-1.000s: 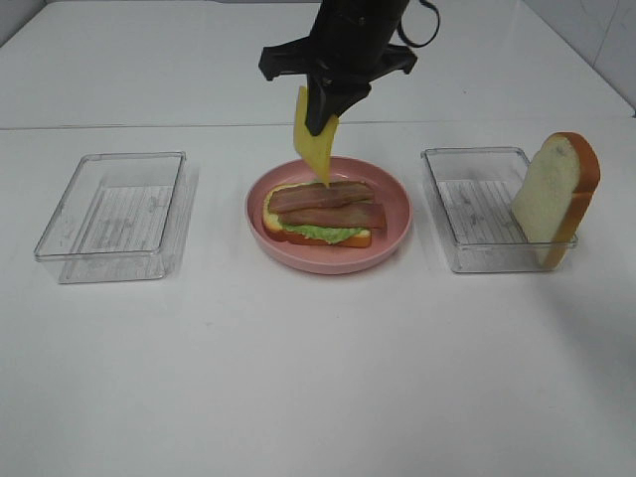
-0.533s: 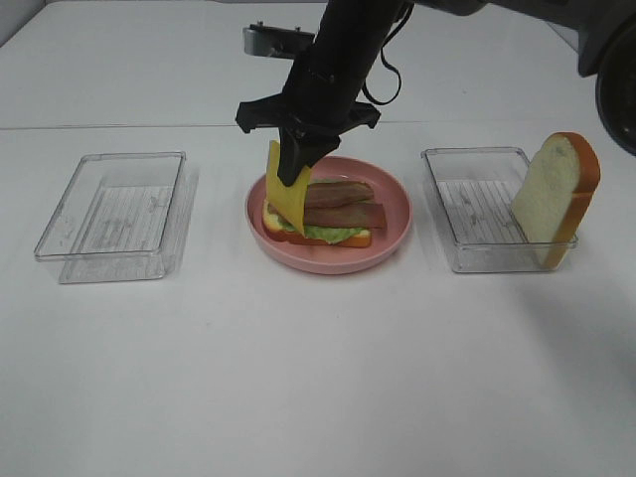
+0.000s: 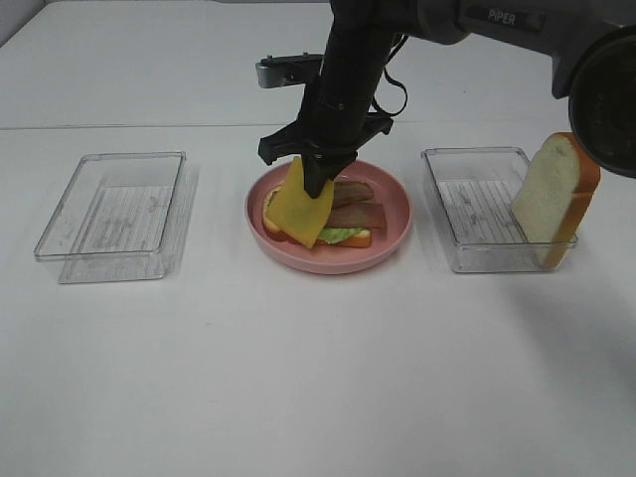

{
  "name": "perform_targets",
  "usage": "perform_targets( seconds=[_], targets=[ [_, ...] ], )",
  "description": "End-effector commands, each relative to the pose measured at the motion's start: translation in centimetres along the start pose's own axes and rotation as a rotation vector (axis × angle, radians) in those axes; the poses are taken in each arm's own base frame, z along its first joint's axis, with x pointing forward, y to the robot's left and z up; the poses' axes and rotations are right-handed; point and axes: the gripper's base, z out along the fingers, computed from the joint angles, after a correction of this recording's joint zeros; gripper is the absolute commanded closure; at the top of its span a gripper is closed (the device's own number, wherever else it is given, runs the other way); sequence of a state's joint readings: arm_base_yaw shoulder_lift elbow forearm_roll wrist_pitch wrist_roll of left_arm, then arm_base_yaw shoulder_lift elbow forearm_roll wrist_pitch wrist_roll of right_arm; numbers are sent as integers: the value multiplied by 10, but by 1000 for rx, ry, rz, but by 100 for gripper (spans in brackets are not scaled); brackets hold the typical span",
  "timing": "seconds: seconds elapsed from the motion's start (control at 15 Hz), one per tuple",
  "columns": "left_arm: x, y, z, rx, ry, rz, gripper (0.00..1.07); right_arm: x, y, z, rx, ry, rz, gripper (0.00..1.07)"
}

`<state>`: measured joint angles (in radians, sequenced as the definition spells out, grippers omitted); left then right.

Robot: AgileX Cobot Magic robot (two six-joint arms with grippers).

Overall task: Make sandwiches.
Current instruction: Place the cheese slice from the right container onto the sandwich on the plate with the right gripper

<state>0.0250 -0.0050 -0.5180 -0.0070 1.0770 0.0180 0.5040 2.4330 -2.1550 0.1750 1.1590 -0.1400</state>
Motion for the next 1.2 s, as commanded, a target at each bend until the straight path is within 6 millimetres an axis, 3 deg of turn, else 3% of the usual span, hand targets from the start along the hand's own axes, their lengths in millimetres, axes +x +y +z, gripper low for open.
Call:
perform_targets(
  seconds=[0.07,0.47,0.53,0.67,0.73,0.8,0.93,1.2],
  targets=[
    [1,0,-2,0,-21,-5,15,-1,-5,2,59,-4,-7,107],
    [1,0,-2,0,-21,-5,15,0,-9,2,99,3,-18,107],
    [1,0,-2,0,-21,-5,15,0,-9,2,97,2,-17,99],
    [1,0,-2,0,-21,-5,15,0,-10,2,112,2,-15,69],
    [1,0,-2,0,-21,-5,15,1,-12,2,137,12,-21,18],
    [1,0,-2,0,-21,-5,15,1,-13,1,142,12,-22,10],
    [1,0,-2,0,-21,-5,15,1,-14,-3,166,13,-29,8],
    [1,0,-2,0,-21,-5,15,4,-11,-56,240,-55,-11,8]
  ],
)
